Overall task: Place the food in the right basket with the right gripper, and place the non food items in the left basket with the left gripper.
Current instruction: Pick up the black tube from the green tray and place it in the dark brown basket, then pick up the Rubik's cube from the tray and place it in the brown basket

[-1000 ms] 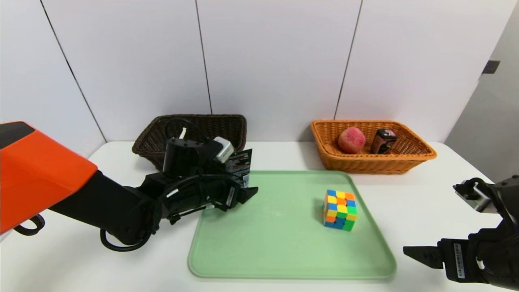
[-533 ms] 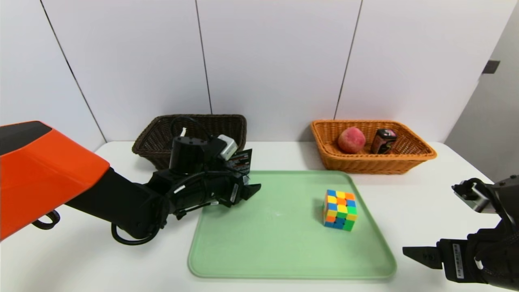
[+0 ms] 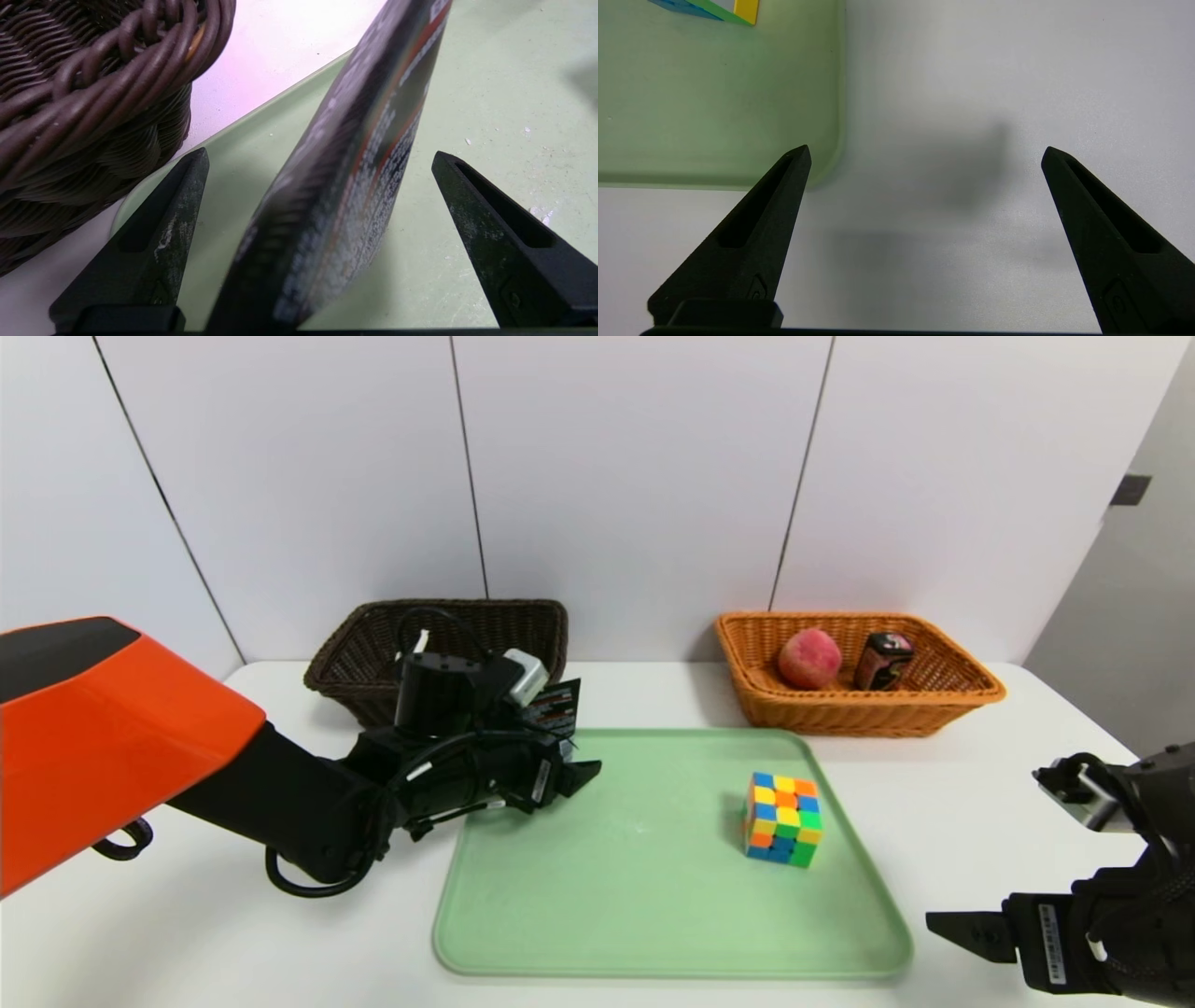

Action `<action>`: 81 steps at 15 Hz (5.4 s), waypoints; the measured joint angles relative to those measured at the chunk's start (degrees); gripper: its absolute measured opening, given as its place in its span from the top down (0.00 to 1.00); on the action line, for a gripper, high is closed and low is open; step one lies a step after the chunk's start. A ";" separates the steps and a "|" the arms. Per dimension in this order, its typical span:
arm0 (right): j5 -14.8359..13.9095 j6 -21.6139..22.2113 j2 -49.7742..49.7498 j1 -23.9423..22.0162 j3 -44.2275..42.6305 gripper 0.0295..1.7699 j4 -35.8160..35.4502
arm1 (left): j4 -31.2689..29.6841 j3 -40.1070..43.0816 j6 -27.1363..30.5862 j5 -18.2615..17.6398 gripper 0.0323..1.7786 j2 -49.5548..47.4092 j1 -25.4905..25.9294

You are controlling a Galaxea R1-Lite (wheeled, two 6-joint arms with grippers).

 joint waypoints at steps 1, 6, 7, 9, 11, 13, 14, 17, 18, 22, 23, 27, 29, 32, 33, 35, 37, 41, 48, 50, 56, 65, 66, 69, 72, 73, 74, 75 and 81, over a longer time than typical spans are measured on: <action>0.02 -0.28 0.00 0.00 0.34 0.03 -0.02 | 0.01 -0.05 0.00 -0.02 0.05 0.06 0.05; 0.05 -0.35 0.05 0.00 1.07 0.03 -0.05 | 0.01 -1.07 0.05 0.00 0.33 0.43 0.13; 0.09 -0.35 0.05 0.00 1.11 0.03 -0.05 | 0.01 -1.33 0.05 0.00 0.40 0.54 0.13; 0.07 -0.38 0.02 0.00 1.13 0.03 -0.05 | 0.09 -1.60 0.02 -0.05 0.53 0.69 0.11; 0.07 -0.38 0.05 0.00 1.13 0.03 -0.07 | -0.10 -1.73 -0.09 -0.09 0.69 0.76 0.11; 0.07 -0.38 0.09 0.00 1.13 0.03 -0.11 | 0.04 -1.68 -0.11 -0.16 0.71 0.63 0.11; 0.09 -0.38 0.13 0.00 1.13 0.03 -0.07 | 0.34 -1.65 -0.16 -0.24 0.71 0.43 0.11; 0.09 -0.35 0.20 0.00 1.13 0.03 -0.05 | 1.38 -1.57 -0.50 -1.49 0.71 -0.38 0.07; 0.07 -0.33 0.20 0.00 1.17 0.03 -0.05 | 2.22 -1.57 -0.57 -1.76 0.71 -0.84 -0.01; 0.07 -0.35 0.20 0.00 1.38 0.03 -0.07 | 7.64 -2.89 -3.15 -2.43 0.72 -4.79 -3.29; 0.07 -0.35 0.20 0.00 1.38 0.03 -0.05 | 10.12 -4.85 -5.19 -2.58 0.73 -6.41 -4.83; 0.00 -0.38 0.00 0.00 1.41 0.03 -0.02 | 25.39 -20.54 -13.76 -2.36 0.73 -11.62 -8.22; 0.02 -0.46 -0.05 0.00 1.05 0.03 -0.05 | 34.60 -30.27 -15.37 -0.24 0.73 -12.97 -8.03; 0.00 -1.54 0.11 -0.01 0.76 0.03 -0.11 | 43.17 -38.78 -16.23 3.83 0.73 -13.75 -2.90; 0.00 -1.55 0.20 0.00 0.65 0.03 -0.11 | 43.46 -39.61 -16.34 4.05 0.73 -13.84 -0.89; 0.00 -1.54 0.50 -0.01 0.12 0.03 -0.05 | 43.50 -40.07 -16.36 3.78 0.73 -13.71 3.52; 0.00 -1.57 0.94 -0.17 -0.60 0.03 -0.11 | 43.37 -40.05 -16.34 3.47 0.74 -12.40 8.01; -0.09 -1.54 1.93 -0.34 -1.49 0.03 -0.11 | 42.96 -40.38 -16.09 2.84 0.74 -7.52 13.30; -0.15 -1.51 3.04 -0.52 -1.73 0.03 -0.13 | 42.86 -42.34 -14.71 2.26 0.74 1.44 18.04; -0.20 -1.51 3.56 -0.52 -1.76 0.03 -0.11 | 42.84 -42.36 -14.52 2.23 0.74 3.16 18.08; -0.28 -1.34 4.07 -0.63 -1.73 0.03 -0.11 | 39.75 -42.80 -13.85 2.27 0.74 7.56 18.74; -0.34 -1.34 3.94 -0.61 -1.78 0.03 -0.11 | 39.60 -42.91 -13.58 2.45 0.60 10.12 19.07; -0.33 -1.35 3.85 -0.61 -1.78 0.03 -0.13 | 39.60 -42.91 -13.58 2.43 0.53 10.23 19.02; -0.41 -1.40 3.69 -0.61 -1.76 0.03 -0.11 | 39.64 -43.36 -13.58 2.46 0.37 10.29 19.15; -0.45 -1.32 3.56 -0.61 -1.65 0.03 -0.11 | 39.78 -44.18 -13.60 2.51 0.27 8.44 18.98; -0.45 -1.27 3.55 -0.61 -1.60 0.03 -0.13 | 40.00 -44.32 -13.54 2.54 0.24 6.77 18.76; -0.44 -1.24 3.52 -0.61 -1.54 0.03 -0.13 | 40.39 -44.41 -13.45 2.57 0.22 4.74 18.43; -0.39 -1.29 3.52 -0.61 -1.54 0.03 -0.11 | 41.08 -44.52 -13.36 2.57 0.20 2.38 18.02; -0.23 -1.43 3.97 -0.63 -2.26 0.03 -0.11 | 67.50 -57.38 -14.51 5.95 0.12 -9.89 8.09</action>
